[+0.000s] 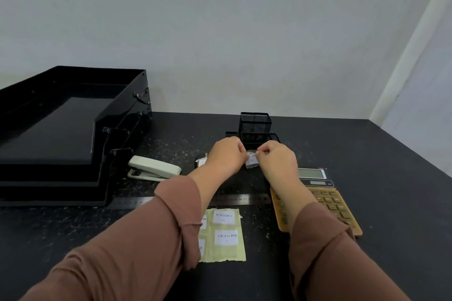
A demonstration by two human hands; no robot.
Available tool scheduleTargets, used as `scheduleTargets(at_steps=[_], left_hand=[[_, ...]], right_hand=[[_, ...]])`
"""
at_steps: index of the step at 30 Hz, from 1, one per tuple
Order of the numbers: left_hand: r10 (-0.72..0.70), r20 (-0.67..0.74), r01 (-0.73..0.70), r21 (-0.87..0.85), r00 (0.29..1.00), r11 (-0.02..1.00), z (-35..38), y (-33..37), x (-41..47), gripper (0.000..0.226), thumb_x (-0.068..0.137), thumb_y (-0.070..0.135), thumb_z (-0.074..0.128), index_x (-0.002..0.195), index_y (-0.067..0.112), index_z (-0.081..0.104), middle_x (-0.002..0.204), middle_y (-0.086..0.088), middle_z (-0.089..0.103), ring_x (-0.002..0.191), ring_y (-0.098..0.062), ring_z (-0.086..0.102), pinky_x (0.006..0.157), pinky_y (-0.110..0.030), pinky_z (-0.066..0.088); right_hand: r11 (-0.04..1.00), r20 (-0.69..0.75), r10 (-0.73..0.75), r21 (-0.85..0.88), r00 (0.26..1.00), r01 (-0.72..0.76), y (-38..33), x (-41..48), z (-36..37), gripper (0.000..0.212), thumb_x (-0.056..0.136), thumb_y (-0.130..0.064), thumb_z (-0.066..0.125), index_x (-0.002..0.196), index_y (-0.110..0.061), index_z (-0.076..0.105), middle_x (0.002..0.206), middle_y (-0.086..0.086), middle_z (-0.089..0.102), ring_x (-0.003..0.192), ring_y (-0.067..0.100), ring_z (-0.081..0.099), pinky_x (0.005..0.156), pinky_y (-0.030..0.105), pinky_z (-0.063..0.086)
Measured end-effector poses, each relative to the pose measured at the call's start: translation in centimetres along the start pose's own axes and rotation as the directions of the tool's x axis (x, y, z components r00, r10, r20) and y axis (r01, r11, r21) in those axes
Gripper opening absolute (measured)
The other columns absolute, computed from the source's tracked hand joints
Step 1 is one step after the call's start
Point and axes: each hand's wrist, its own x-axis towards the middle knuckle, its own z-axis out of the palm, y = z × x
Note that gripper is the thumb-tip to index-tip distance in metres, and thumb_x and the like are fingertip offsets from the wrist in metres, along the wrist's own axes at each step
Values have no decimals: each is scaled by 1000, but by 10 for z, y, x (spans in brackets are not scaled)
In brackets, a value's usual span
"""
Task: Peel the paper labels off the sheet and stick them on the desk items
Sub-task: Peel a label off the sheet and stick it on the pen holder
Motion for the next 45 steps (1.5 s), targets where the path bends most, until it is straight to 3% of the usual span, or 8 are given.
scheduleTargets(at_steps=[6,11,18,23,27,31,36,45], left_hand=[[36,-146,-41,-33,989,999,19,-11,7,12,81,27,58,81,27,45,69,9,55,64,-8,49,48,-25,29],[130,-128,-130,15,983,991,24,-15,15,43,85,23,53,126,28,41,80,4,63,77,-17,58,57,-29,39],[144,-110,-140,43,983,989,25,-16,21,24,84,24,51,107,28,59,81,1,64,80,-22,59,62,-30,42],[178,-101,-166,114,979,980,22,-13,27,26,84,24,54,109,24,62,99,-4,66,94,-26,57,69,-31,41],[206,-88,-190,161,975,969,19,-12,28,25,85,23,54,107,23,64,103,-5,64,95,-27,58,68,-33,41],[221,-79,-204,185,972,961,18,-12,28,23,85,24,54,107,24,64,103,-5,60,95,-27,56,68,-34,40],[283,-110,-241,291,953,926,18,-13,26,26,85,28,55,108,21,63,104,-6,57,101,-28,47,76,-34,34],[315,-58,-282,316,947,906,14,-16,24,27,88,30,51,111,23,61,104,-6,66,100,-28,53,85,-40,41]], right_hand=[[998,-32,-17,-59,999,15,1,6,9,13,86,-29,55,83,-23,65,90,1,65,82,21,57,75,38,50],[995,-40,-33,-94,999,29,3,10,13,14,86,-30,54,84,-21,64,88,3,65,82,24,59,75,41,50],[976,-100,-93,-204,991,72,6,13,18,17,86,-31,53,85,-17,63,87,5,66,81,28,59,73,36,44],[945,-140,-141,-314,980,91,7,14,21,20,86,-34,51,87,-16,61,89,4,65,82,28,59,70,35,30],[964,-221,-140,-253,965,82,7,13,21,23,81,-34,60,94,-17,53,94,4,61,85,29,56,70,37,29],[936,-158,-165,-335,973,104,11,14,21,32,86,-40,54,111,-22,56,103,6,61,91,31,58,75,39,33],[935,-127,-154,-341,980,102,16,18,18,26,89,-39,50,108,-24,59,101,6,61,89,30,58,73,37,32],[948,-102,-157,-293,982,122,18,20,17,23,89,-26,48,107,-22,62,102,7,62,91,32,57,71,36,30]])
